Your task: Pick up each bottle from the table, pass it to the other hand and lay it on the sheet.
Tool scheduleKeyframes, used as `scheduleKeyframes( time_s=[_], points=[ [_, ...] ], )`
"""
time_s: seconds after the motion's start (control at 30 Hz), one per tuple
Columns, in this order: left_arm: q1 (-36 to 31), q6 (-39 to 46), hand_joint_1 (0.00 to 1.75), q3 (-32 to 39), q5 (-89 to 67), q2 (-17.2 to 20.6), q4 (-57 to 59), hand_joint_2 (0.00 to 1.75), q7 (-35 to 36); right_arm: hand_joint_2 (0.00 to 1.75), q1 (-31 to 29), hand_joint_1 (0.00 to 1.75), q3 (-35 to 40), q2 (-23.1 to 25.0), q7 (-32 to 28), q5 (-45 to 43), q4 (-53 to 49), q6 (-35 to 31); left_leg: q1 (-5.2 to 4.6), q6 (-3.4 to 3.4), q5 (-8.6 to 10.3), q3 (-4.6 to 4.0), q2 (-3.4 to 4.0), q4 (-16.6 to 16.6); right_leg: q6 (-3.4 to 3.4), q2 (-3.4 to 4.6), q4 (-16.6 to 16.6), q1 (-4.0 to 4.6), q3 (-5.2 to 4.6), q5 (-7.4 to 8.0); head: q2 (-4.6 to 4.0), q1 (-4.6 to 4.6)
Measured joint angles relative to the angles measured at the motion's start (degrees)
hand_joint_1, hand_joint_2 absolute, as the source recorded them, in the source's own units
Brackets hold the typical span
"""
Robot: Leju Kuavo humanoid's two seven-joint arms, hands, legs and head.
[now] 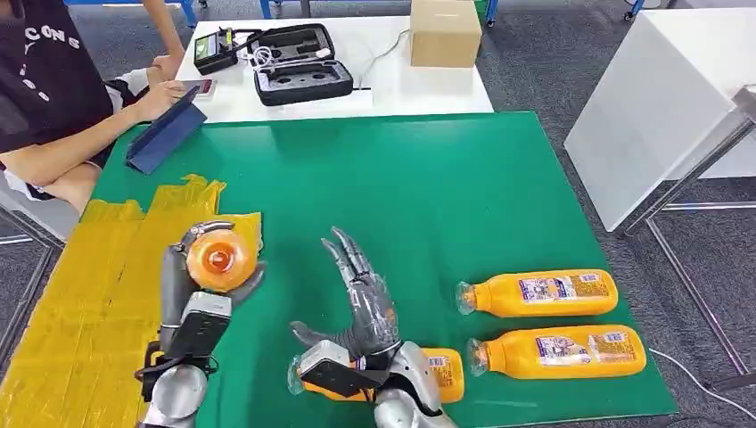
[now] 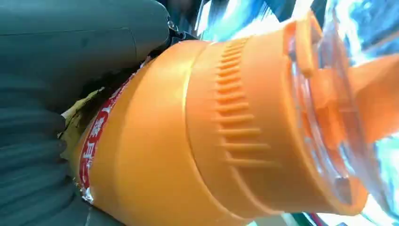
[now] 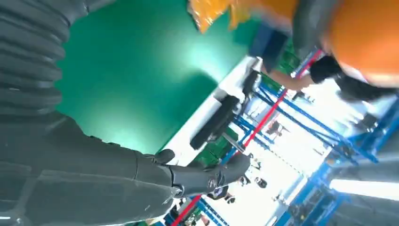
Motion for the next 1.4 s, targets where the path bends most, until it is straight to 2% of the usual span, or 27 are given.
scheduleKeyframes(
  time_s=[0.13,0.33,0.47,0.57,0.67,0.7,0.73,0.87,1.0,1.4],
  points=[
    [0.01,6.27,1.75,3.5,-24.91,0.77,-2.53,1.75,8.63,1.75,4.19,0.0,-3.17,-0.68,0.39,-0.09,-9.85,3.71,-0.01,0.0,-0.01,-0.02,0.05,0.0,0.0,0.01,0.0,-0.01,-0.04,0.0,0.0,0.0],
    [-0.46,6.16,1.75,6.9,-39.83,2.47,-1.79,1.75,16.9,1.75,7.56,0.0,-7.51,-1.55,0.33,-0.81,-17.93,5.76,-0.01,0.0,0.0,0.0,0.05,0.0,0.0,0.01,-0.01,-0.02,-0.03,0.0,0.0,0.0],
    [-1.26,2.5,1.75,7.01,-43.77,5.58,1.67,1.75,23.41,1.75,8.98,0.0,-9.64,-2.01,0.33,-0.9,-20.8,6.23,0.0,0.0,0.0,0.04,0.11,0.0,-0.01,0.02,-0.01,0.0,-0.03,0.01,0.0,0.0],
    [-3.01,-1.15,1.75,3.99,-43.91,9.03,5.98,1.75,29.83,1.75,9.39,0.0,-10.66,-2.23,0.42,-0.57,-22.0,7.54,0.0,-0.01,0.0,0.05,0.11,0.0,-0.01,0.03,-0.01,0.0,-0.03,0.01,0.0,0.0],
    [-4.83,-2.57,1.75,0.08,-43.93,11.78,12.43,1.75,31.45,1.75,9.33,0.0,-10.93,-2.78,2.38,2.15,-22.37,10.62,0.02,-0.01,0.0,0.04,0.08,0.0,-0.01,0.02,0.0,0.01,0.0,0.0,0.0,0.0],
    [-5.18,-2.83,0.66,-0.74,-43.93,12.28,14.25,1.75,31.44,1.75,9.33,0.0,-10.93,-3.04,2.93,2.93,-22.35,11.31,0.02,-0.01,0.0,0.02,0.1,0.0,-0.01,0.02,0.01,0.01,-0.02,0.01,0.0,0.0],
    [-5.43,-2.89,0.0,-1.23,-43.93,12.57,15.55,1.75,31.4,1.75,9.33,0.0,-10.93,-3.23,3.21,3.32,-22.35,11.65,0.01,-0.01,0.0,0.0,0.11,0.0,-0.01,0.03,0.01,0.01,-0.03,0.01,0.0,0.0],
    [-6.65,-3.79,0.0,-2.25,-43.93,12.85,20.73,1.75,29.39,1.75,8.89,0.0,-10.38,-4.55,5.75,6.19,-21.76,16.0,-0.02,0.0,0.0,-0.01,0.1,0.0,-0.01,0.03,0.0,-0.03,-0.03,0.0,0.0,0.0],
    [-7.74,-4.44,0.0,-1.82,-43.93,12.22,26.24,1.75,26.35,1.75,8.61,0.0,-8.41,-6.69,5.51,5.99,-19.59,19.62,-0.02,0.0,0.0,-0.01,0.07,0.0,-0.01,0.02,-0.01,-0.04,-0.04,0.0,0.0,0.0],
    [-10.75,-4.97,0.0,1.85,-43.93,9.75,34.84,1.75,24.8,1.75,8.33,0.0,-6.51,-9.29,5.31,6.03,-16.6,20.43,-0.01,0.0,0.0,0.07,0.02,0.0,-0.01,0.01,-0.01,-0.01,0.08,0.0,0.0,0.0]
  ],
)
